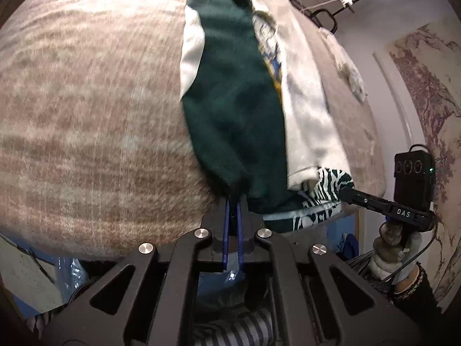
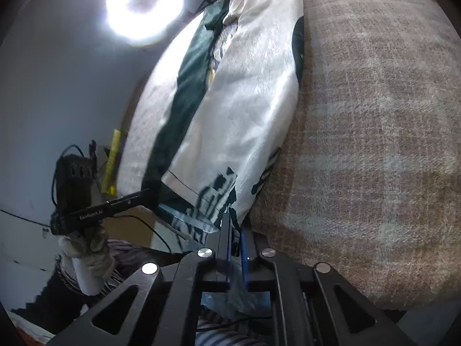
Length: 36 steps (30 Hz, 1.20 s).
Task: Fold small clothes
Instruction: 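Grasp the striped hem with the right tool while the left tool grasps the green hem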
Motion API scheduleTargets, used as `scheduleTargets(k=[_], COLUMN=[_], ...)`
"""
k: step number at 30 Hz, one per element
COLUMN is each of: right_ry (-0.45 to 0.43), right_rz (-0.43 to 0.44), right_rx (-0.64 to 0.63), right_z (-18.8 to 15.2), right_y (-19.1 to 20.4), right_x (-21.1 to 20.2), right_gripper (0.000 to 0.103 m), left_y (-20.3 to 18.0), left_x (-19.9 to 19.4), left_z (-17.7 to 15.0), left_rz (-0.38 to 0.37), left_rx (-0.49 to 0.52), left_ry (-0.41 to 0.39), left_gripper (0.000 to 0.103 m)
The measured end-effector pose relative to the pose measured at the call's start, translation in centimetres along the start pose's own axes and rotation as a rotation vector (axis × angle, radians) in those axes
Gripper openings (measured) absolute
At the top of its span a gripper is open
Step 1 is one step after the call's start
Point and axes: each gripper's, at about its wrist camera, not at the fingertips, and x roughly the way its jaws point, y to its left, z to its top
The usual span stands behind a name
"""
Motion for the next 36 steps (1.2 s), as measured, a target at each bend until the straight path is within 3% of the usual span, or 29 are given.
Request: scheduleTargets(k=[8,15,22,28,36], right_ry=[-0.112,-0.195,-0.238,-0.246,-0.261], right_rz=[0.107,0.089,0.076,0.042,0.04], right_rx=[0.096,0.113,0.131,0.143,0.245], right_z=[2.5,7.6,13.5,17.3,19.5], right_y=[-0.2,0.1,-0.6,-1.2,-4.0], right_x=[-2.8,-4.0,-3.2,-0.7,0.5], right_gripper=[0.001,0.001,0.0,0.0,0.0], left_y=[-1.0,-1.5,-0.1,0.9,1.2], left_x=[-2.0,-2.3,-0.1,2.1,3.7], left_z=[3.8,10.0,15.5,18.6,20.8], left_rz=[-0.059,-0.055,-0.029,0.002,0.015], left_rx=[-0.02,-0.034,-0.069,-0.085,-0.093], left_ry=[-0.081,-0.149,-0.161,-0.15,-0.145], left_gripper=[0.001,0.001,0.001,0.001,0.001])
